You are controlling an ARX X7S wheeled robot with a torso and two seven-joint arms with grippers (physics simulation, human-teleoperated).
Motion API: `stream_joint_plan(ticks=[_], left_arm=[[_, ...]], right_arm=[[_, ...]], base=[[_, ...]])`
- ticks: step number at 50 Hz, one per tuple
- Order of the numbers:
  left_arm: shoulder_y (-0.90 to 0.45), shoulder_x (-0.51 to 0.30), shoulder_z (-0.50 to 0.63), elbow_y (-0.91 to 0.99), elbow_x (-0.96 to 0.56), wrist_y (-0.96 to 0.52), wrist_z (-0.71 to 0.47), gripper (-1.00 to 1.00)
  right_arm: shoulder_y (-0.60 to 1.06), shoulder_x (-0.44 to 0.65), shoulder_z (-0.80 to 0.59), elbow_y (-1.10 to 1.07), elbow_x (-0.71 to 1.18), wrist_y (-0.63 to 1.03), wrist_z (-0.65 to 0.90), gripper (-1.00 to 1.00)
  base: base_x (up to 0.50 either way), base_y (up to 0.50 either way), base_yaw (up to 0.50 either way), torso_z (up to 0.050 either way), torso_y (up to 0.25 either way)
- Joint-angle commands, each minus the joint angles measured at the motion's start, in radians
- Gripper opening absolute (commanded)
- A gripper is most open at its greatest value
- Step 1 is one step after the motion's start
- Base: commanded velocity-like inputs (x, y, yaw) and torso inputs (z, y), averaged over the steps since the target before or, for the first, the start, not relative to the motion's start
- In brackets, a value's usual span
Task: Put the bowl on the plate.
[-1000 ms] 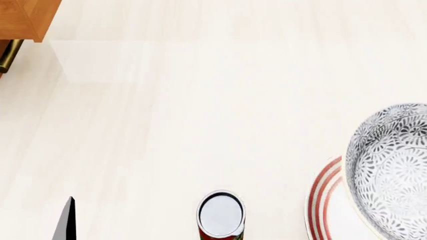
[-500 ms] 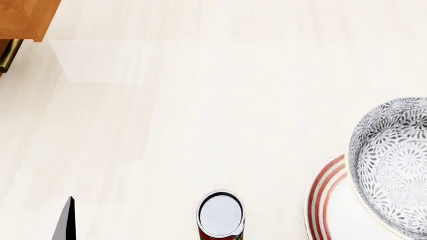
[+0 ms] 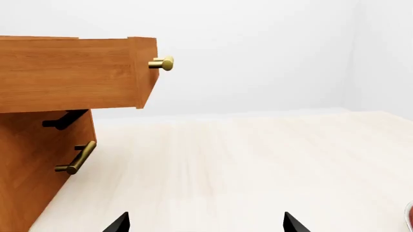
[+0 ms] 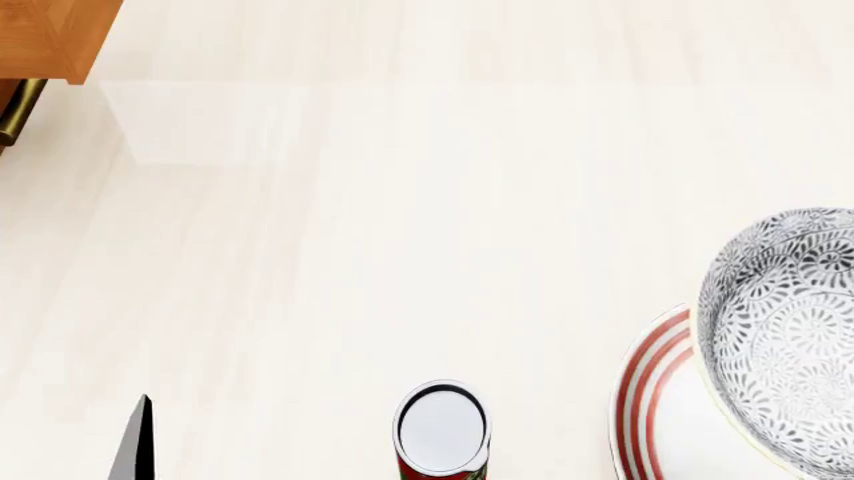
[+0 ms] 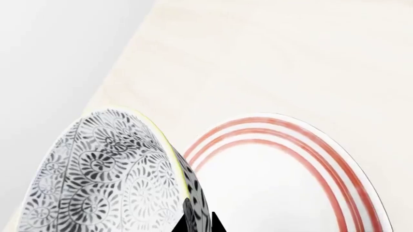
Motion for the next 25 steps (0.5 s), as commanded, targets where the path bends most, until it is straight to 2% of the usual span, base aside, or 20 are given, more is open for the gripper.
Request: stream_joint_plan(ticks=[1, 25], left_arm=[[-0.005, 0.014, -0.022, -0.016, -0.008, 0.025, 0.021, 1.0], [-0.014, 0.006, -0.012, -0.03, -0.01, 0.031, 0.015, 1.0]], right_arm=[[0.007, -0.02, 0.014, 0.016, -0.043, -0.025, -0.059, -1.0], [-0.005, -0.042, -0.009, 0.064, -0.123, -0.052, -0.132, -1.0]], base=[[0.0, 0.0, 0.0, 0.0, 0.0], [0.0, 0.0, 0.0, 0.001, 0.0]])
